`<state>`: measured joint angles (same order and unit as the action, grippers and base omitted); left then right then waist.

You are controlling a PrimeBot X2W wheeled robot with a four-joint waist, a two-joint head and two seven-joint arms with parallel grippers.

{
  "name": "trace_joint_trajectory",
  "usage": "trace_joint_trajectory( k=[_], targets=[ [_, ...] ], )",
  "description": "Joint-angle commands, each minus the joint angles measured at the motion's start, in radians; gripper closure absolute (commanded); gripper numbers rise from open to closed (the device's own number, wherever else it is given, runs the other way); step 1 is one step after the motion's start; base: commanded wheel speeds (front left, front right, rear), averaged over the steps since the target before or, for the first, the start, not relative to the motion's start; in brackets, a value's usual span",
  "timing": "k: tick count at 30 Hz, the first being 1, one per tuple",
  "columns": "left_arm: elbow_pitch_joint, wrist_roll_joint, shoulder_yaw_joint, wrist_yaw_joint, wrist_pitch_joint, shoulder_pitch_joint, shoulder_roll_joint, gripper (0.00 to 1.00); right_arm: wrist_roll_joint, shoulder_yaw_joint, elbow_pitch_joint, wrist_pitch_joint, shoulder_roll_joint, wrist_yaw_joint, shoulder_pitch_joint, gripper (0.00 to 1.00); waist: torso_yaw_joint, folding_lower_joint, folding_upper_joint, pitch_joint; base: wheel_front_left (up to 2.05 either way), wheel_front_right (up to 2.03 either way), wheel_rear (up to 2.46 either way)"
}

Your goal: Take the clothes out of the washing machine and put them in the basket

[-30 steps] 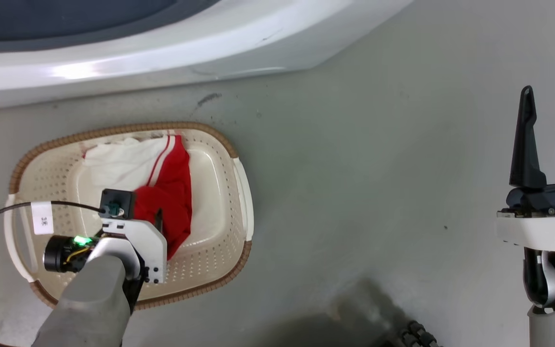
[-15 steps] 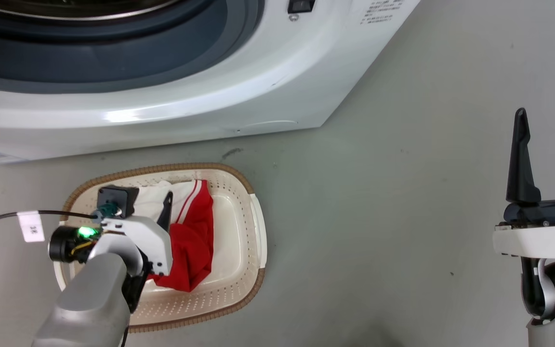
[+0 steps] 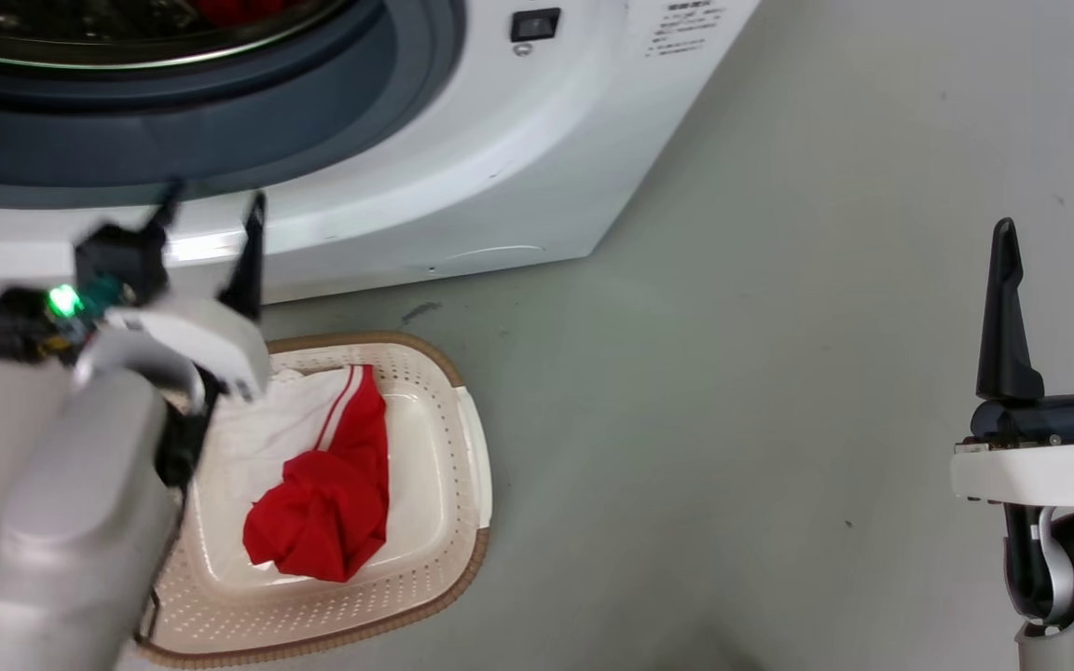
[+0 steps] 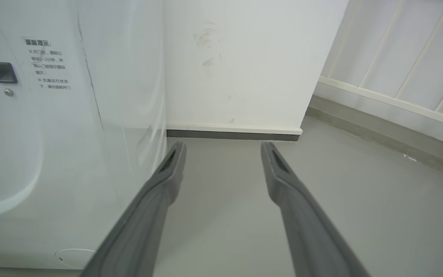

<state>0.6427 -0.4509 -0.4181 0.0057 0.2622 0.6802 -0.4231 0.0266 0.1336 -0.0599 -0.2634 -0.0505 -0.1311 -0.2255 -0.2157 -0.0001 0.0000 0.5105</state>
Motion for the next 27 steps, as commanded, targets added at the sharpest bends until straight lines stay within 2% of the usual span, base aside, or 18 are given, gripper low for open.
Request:
trace_joint_trajectory(
  k=[1, 5, 10, 16, 19, 23, 27],
  targets=[
    [-0.020, 0.007, 0.004, -0.002, -0.011, 0.032, -0.016, 0.00, 0.010, -0.001, 0.003, -0.002, 0.000, 0.001, 0.005, 0.00, -0.018, 0.0001, 0.0000, 0.016, 0.00, 0.00, 0.00],
    [-0.078, 0.015, 0.017, -0.005, -0.071, 0.128, -0.067, 0.00, 0.029, -0.011, 0.002, -0.002, 0.000, 0.001, -0.006, 0.00, -0.050, 0.0001, 0.0000, 0.057, 0.00, 0.00, 0.00],
    [-0.117, 0.039, 0.005, -0.032, -0.221, 0.310, -0.124, 0.00, 0.054, -0.018, -0.001, -0.002, 0.001, 0.001, -0.012, 0.00, -0.079, 0.0001, 0.0000, 0.141, 0.00, 0.00, 0.00],
    [-0.050, 0.037, -0.003, -0.074, -0.449, 0.574, -0.161, 0.00, 0.092, -0.056, -0.004, -0.002, 0.001, 0.001, -0.035, 0.00, -0.133, 0.0001, 0.0000, 0.242, 0.00, 0.00, 0.00],
    [0.016, -0.005, 0.012, -0.094, -0.596, 0.704, -0.160, 0.00, 0.106, -0.082, -0.003, -0.002, 0.001, 0.001, -0.047, 0.00, -0.166, 0.0001, 0.0000, 0.282, 0.00, 0.00, 0.00],
    [0.094, 0.004, 0.008, -0.083, -0.748, 0.871, -0.182, 0.00, 0.130, -0.121, -0.006, -0.002, 0.001, 0.001, -0.055, 0.00, -0.211, 0.0001, 0.0000, 0.331, 0.00, 0.00, 0.00],
    [0.163, 0.008, 0.009, -0.055, -0.833, 0.977, -0.175, 0.00, 0.147, -0.161, -0.006, -0.002, 0.001, 0.001, -0.046, 0.00, -0.251, 0.0001, 0.0000, 0.358, 0.00, 0.00, 0.00]
  ],
)
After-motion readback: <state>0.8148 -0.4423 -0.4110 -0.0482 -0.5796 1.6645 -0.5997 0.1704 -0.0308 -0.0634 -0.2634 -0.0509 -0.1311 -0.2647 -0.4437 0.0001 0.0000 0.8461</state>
